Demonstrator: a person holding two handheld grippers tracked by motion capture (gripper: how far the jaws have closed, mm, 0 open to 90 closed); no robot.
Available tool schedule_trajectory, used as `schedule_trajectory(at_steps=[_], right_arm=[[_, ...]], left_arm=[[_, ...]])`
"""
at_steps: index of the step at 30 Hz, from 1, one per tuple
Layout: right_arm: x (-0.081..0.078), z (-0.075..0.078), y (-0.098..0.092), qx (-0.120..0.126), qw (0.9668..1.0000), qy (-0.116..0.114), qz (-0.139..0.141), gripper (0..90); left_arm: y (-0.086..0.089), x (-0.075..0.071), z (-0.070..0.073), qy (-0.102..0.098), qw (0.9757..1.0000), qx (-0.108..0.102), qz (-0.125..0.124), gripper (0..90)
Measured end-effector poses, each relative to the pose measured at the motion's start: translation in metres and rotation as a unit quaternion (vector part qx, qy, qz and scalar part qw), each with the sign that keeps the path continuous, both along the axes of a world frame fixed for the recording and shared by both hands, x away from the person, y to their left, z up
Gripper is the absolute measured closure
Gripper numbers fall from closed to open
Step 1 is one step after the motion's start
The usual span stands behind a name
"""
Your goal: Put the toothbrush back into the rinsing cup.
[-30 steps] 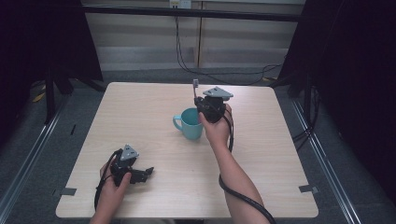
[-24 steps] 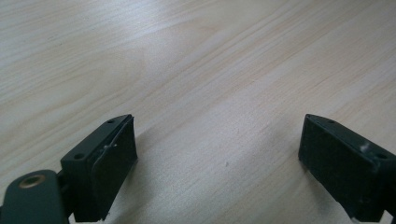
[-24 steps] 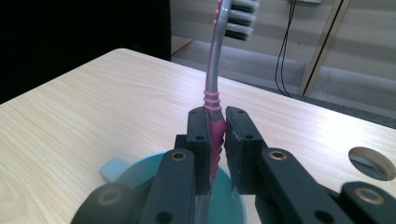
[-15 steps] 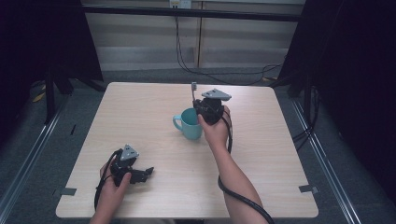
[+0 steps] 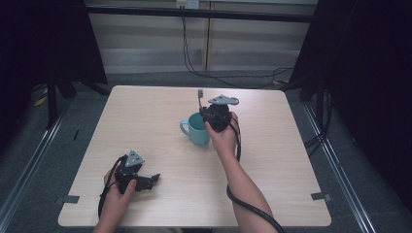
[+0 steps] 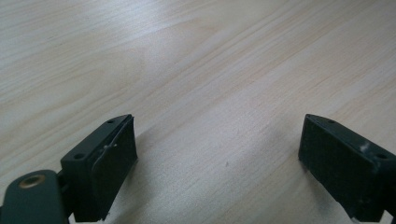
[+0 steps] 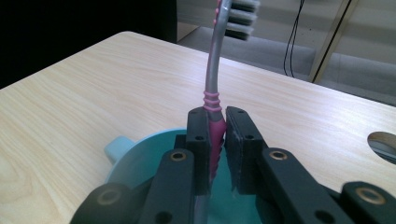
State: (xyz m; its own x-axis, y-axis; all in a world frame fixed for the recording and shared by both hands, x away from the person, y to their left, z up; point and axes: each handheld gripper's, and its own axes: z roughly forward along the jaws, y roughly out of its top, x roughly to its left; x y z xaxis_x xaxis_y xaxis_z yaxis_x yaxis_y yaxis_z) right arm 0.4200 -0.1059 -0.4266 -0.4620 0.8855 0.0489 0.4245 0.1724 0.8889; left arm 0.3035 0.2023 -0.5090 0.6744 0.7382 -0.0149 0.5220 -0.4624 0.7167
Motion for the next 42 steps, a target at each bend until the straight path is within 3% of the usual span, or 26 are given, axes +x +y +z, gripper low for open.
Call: schedule_trajectory(at_steps=[29,42], right_arm=[[0.0028,-0.0037,0.0003,-0.003,0.9996,0.026,0.001,79.2],[0.0015,-0.0009,-0.0008,-0.010,0.9997,0.022,0.005,73.9]], left_arm=[[0.0000,-0.0002,0.0000,0.000,1.0000,0.000,0.000,11.0],[0.0001,-0.0002,0.0000,0.000,1.0000,0.000,0.000,11.0]])
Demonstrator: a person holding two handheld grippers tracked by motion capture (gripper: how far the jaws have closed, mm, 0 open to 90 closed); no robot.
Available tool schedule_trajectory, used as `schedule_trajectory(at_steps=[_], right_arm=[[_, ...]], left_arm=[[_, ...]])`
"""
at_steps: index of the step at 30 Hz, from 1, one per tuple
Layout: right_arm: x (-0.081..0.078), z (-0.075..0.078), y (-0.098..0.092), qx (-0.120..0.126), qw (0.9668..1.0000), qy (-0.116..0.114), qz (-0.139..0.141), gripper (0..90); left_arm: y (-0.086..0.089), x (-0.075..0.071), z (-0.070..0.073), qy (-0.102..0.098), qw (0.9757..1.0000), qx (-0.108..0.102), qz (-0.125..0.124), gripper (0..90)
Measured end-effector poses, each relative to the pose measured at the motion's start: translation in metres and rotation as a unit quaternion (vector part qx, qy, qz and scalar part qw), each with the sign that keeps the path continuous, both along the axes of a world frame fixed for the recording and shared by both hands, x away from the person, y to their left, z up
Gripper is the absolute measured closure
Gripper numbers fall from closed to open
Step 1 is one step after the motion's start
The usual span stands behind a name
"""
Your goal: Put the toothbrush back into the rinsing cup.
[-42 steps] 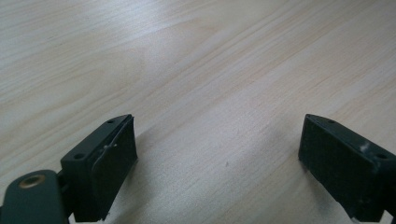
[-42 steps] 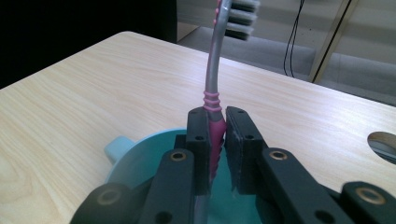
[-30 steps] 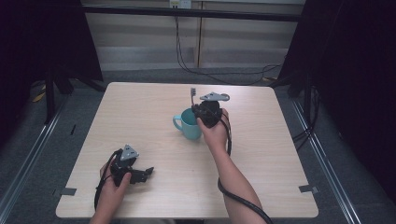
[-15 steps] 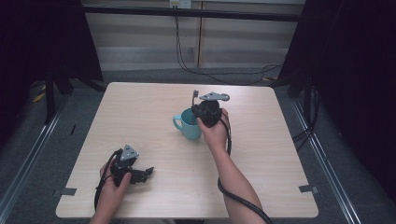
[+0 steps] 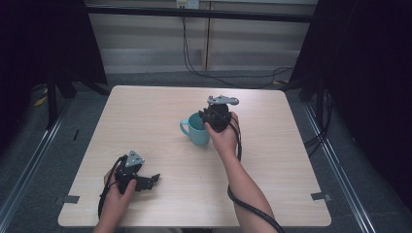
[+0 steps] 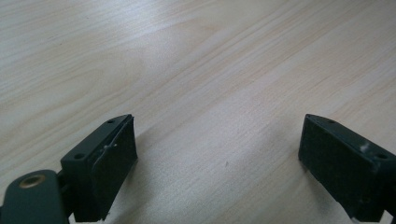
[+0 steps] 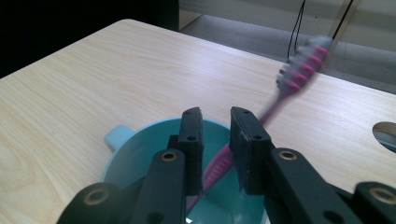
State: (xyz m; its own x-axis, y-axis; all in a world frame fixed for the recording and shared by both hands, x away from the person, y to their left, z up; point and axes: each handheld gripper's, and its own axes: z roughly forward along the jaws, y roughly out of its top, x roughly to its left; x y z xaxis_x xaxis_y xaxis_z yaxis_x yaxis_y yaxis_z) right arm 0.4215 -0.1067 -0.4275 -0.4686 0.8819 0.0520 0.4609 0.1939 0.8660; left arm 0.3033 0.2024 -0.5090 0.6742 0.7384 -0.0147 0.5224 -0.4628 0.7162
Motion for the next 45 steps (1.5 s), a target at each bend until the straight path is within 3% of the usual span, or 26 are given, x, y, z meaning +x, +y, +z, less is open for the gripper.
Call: schedule_trajectory(at_steps=[25,45], right_arm=[[-0.014,0.006,-0.012,0.011,0.9999,0.001,0.010,55.5],[-0.024,0.006,-0.017,-0.009,0.9995,-0.001,0.031,45.0]], left_arm=[[0.000,0.000,0.000,-0.001,1.0000,0.001,0.002,11.0],[0.000,0.000,0.000,0.000,1.0000,0.000,0.000,11.0]])
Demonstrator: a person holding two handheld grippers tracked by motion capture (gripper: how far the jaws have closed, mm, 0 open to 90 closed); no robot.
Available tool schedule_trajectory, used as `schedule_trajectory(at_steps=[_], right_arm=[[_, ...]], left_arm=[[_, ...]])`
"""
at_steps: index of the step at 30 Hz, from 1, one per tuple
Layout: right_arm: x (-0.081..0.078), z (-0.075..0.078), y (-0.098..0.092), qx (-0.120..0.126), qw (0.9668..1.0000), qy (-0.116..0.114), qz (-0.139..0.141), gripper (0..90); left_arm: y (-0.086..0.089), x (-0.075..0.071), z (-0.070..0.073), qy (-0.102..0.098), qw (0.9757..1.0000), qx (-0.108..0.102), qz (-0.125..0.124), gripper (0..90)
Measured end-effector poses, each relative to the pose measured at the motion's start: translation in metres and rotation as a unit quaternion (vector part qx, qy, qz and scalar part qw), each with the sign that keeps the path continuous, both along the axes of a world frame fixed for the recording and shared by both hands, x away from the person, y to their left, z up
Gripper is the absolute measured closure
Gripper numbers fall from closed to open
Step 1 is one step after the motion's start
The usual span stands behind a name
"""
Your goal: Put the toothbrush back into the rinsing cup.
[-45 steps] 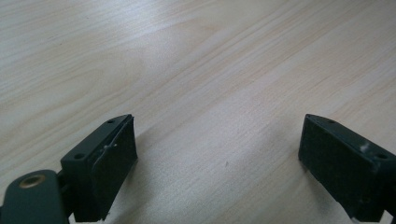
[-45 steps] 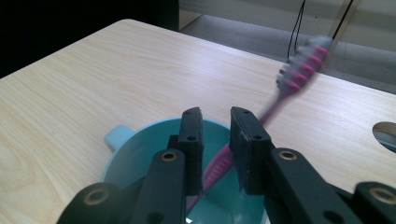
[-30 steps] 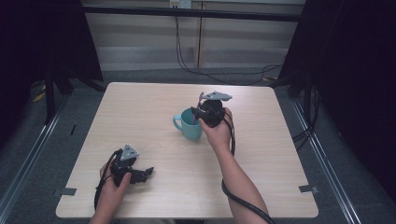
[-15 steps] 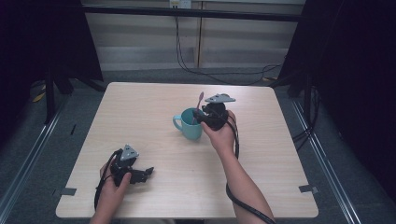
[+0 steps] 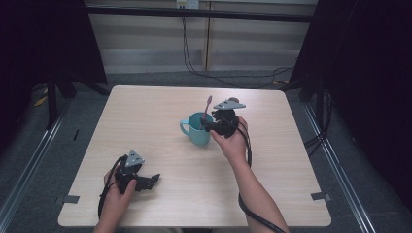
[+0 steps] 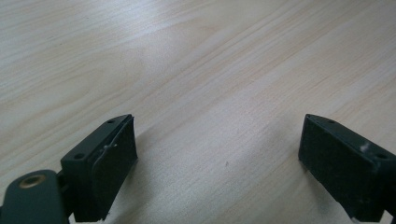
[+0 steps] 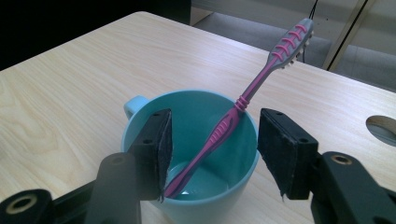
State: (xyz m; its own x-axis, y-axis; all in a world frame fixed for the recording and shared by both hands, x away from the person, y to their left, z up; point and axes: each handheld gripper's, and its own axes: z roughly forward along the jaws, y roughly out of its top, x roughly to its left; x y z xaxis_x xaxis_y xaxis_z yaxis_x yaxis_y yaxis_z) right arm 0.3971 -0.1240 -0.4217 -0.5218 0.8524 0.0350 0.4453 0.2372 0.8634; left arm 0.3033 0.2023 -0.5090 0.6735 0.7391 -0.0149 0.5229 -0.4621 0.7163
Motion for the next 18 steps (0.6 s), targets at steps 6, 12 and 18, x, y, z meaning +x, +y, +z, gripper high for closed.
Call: schedule_trajectory(at_steps=[6,12,18], right_arm=[[-0.002,0.003,-0.006,-0.001,1.0000,-0.001,0.007,42.1],[-0.005,0.006,-0.011,-0.008,0.9999,-0.005,0.014,41.1],[-0.007,0.005,-0.014,-0.011,0.9997,0.002,0.022,37.2]], left_arm=[[0.000,0.000,0.000,0.000,1.0000,0.000,-0.001,11.0],[0.000,0.000,0.000,0.000,1.0000,0.000,-0.001,11.0],[0.000,0.000,0.000,0.000,1.0000,0.000,-0.001,11.0]])
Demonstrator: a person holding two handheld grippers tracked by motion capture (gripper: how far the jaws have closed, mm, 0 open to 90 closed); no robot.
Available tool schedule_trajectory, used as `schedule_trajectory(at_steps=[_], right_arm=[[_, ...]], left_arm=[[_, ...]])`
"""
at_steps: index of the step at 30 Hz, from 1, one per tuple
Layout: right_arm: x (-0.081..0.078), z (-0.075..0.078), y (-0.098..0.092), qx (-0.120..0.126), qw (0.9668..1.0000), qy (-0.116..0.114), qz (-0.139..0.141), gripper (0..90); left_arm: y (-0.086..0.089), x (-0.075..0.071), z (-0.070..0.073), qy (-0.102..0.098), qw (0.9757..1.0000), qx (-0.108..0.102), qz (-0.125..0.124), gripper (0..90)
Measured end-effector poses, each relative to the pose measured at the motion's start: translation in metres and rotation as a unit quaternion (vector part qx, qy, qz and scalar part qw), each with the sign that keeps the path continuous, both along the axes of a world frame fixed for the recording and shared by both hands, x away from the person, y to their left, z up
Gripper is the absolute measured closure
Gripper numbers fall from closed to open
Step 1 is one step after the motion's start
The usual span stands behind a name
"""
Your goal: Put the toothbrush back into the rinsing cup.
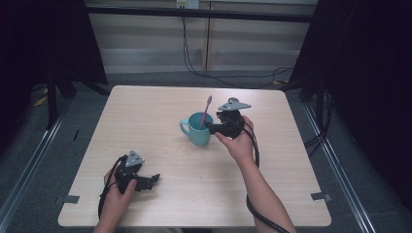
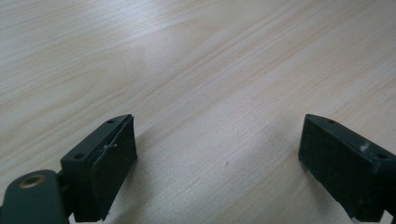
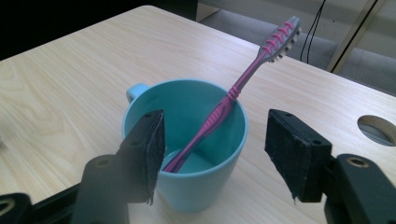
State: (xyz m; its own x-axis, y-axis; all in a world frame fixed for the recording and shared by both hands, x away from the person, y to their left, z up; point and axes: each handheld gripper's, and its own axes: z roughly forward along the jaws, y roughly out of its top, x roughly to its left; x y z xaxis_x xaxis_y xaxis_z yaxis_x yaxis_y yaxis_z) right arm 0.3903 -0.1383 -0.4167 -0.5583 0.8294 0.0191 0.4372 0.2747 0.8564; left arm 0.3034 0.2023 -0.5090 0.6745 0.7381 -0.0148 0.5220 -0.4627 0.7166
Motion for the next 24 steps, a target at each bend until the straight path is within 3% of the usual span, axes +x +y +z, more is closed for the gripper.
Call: schedule_trajectory(at_steps=[6,13,24], right_arm=[[-0.003,0.000,-0.003,-0.012,0.9999,0.008,0.007,33.4],[-0.005,0.001,-0.014,-0.003,0.9996,0.029,0.007,26.6],[-0.012,-0.006,-0.021,-0.004,0.9987,0.049,0.010,23.3]], left_arm=[[0.000,0.000,0.000,0.000,1.0000,0.001,-0.001,11.0],[0.000,0.000,0.000,0.000,1.0000,0.000,0.000,10.9],[0.000,0.000,0.000,0.000,1.0000,0.000,0.000,10.9]])
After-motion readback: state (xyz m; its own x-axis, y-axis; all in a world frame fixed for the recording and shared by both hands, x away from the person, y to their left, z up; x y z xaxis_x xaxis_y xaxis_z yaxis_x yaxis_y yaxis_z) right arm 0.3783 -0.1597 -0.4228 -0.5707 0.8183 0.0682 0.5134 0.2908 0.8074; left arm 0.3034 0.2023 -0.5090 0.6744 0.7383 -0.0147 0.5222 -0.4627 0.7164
